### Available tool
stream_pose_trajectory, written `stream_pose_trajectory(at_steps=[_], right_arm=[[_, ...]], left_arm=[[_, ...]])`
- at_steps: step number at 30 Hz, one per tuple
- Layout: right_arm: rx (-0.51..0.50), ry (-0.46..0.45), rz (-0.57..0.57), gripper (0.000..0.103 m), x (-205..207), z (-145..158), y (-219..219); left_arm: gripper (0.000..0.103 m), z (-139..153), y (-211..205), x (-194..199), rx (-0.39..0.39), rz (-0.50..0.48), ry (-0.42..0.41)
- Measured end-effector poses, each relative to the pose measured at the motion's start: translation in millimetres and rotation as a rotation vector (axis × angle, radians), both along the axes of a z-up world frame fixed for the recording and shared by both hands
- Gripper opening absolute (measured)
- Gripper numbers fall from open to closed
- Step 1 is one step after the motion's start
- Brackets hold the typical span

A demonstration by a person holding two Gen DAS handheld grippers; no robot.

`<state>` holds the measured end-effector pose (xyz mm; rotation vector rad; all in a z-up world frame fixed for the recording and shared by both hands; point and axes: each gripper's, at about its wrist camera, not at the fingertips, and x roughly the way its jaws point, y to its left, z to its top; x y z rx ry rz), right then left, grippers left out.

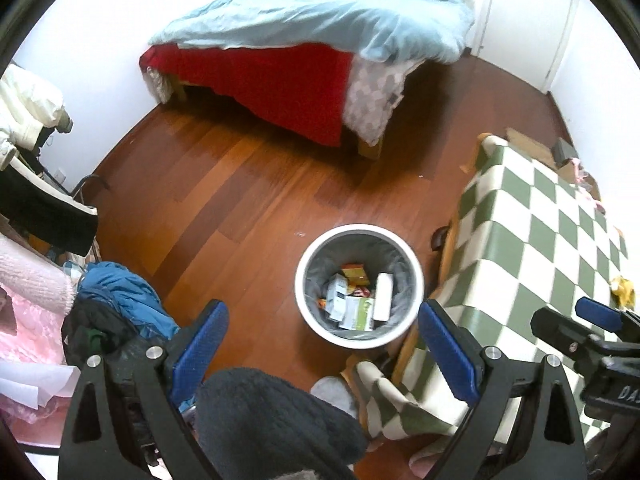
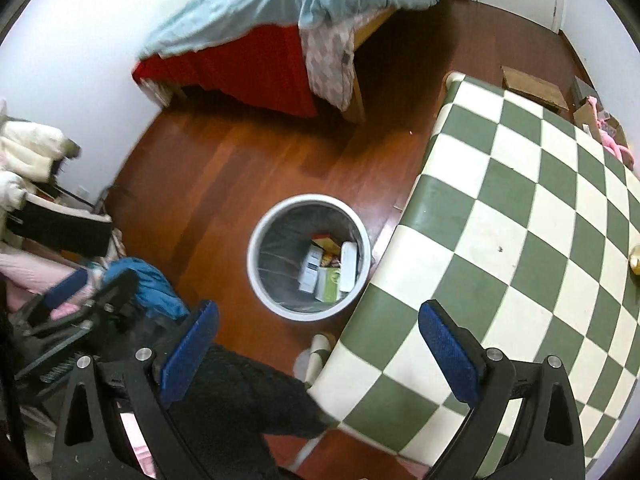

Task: Collect trash
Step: 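Move both tools back over the table toward the snack bag and peel, then grasp the orange peel with the left tool while the right tool grasps the yellow snack bag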

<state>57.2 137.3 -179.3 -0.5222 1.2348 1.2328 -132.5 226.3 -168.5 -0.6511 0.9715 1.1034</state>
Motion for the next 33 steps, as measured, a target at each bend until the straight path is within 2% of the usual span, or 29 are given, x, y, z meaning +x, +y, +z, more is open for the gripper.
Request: stream_pose_trajectory(at_steps=[4, 7, 9, 15, 17, 19, 22, 24, 25, 28, 30, 33], right_arm=[[0.042, 0.071, -0.058, 0.101, 22, 19, -33], [0.054, 0.117, -0.134, 0.101, 59, 25, -64], [0.052, 0.123, -0.180, 0.101, 86, 26, -79], [0.000, 0.065, -0.439, 0.101, 225, 11, -153], [-0.038, 0.026, -0.548, 0.101, 284, -2, -179], [-0.083, 0.005, -0.639, 0.101, 342, -20, -198], [-0.134, 0.008, -0.710, 0.099, 408, -49, -208], [-0.148, 0.044, -0.751, 0.085, 448, -72, -211], [-0.156, 0.052, -0.760, 0.081, 457, -78, -211], [-0.176, 0.109, -0.773, 0.080, 490, -109, -198], [-0.189, 0.135, -0.766, 0.077, 497, -122, -192], [-0.202, 0.144, -0.746, 0.063, 501, -140, -187]], left_arm=[[0.097, 11, -20, 19, 0.017, -0.041, -0.001], [0.097, 14, -30, 44, 0.023, -0.081, -0.008], [0.097, 7, -36, 75, 0.021, -0.124, -0.010], [0.097, -35, -58, 185, 0.005, -0.257, 0.028], [0.097, -56, -67, 232, -0.013, -0.312, 0.040], [0.103, -77, -73, 273, -0.052, -0.360, 0.052], [0.103, -112, -82, 337, -0.117, -0.429, 0.088], [0.103, -127, -87, 361, -0.141, -0.442, 0.113], [0.103, -135, -90, 372, -0.153, -0.447, 0.127], [0.103, -146, -94, 394, -0.156, -0.453, 0.167], [0.103, -146, -96, 401, -0.150, -0.459, 0.182], [0.103, -144, -101, 415, -0.132, -0.479, 0.191]])
